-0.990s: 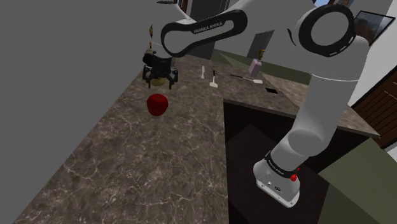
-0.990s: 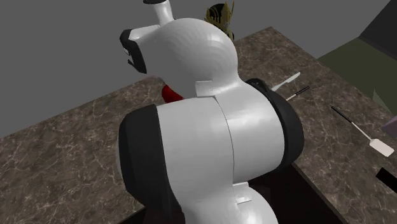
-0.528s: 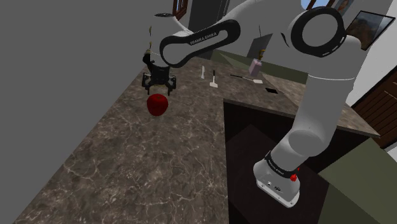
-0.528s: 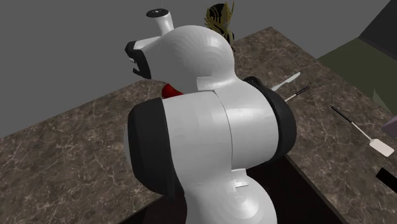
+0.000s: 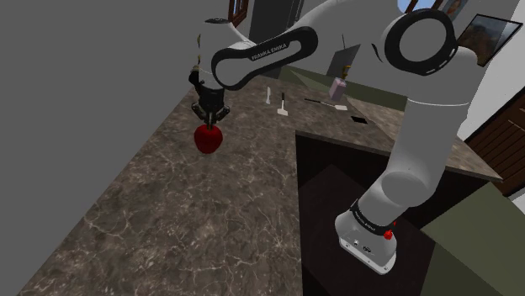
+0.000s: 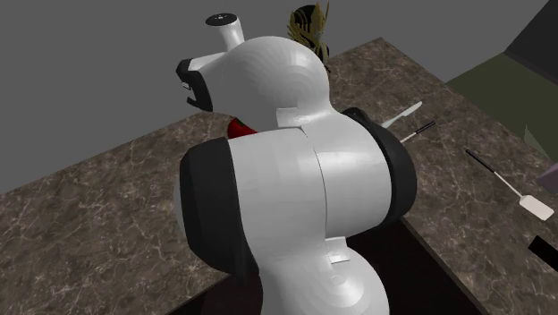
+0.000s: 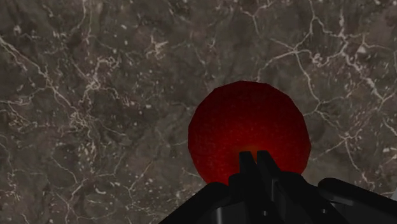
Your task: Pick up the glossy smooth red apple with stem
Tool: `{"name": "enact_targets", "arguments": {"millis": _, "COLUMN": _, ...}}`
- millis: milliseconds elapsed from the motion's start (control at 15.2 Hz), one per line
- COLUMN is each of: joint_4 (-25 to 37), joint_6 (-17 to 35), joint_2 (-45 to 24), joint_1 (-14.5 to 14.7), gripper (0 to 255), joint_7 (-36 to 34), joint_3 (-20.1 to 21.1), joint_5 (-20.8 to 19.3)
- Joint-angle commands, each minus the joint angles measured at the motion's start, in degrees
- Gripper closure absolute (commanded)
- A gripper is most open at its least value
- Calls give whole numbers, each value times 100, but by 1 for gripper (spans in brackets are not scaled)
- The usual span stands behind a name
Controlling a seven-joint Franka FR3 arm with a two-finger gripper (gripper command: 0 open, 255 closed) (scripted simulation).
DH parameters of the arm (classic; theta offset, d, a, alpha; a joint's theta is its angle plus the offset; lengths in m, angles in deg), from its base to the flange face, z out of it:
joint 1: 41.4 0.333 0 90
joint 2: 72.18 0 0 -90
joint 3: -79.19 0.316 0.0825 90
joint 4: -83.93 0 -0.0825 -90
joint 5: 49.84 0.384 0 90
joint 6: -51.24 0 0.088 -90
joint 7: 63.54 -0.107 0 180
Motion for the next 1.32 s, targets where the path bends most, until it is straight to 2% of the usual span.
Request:
{"name": "enact_targets", "arguments": {"millis": 0, "joint_4": -4, "joint_6": 1, "joint_2": -1, "joint_1": 0, "gripper": 255, "joint_7": 0, "joint_3": 1, "joint_5": 1}}
{"name": "enact_targets", "arguments": {"millis": 1254, "joint_4": 572, "joint_6": -982, "joint_2": 456, "joint_1": -73, "gripper": 255, "joint_7": 186, "joint_3": 124, "joint_5": 286}}
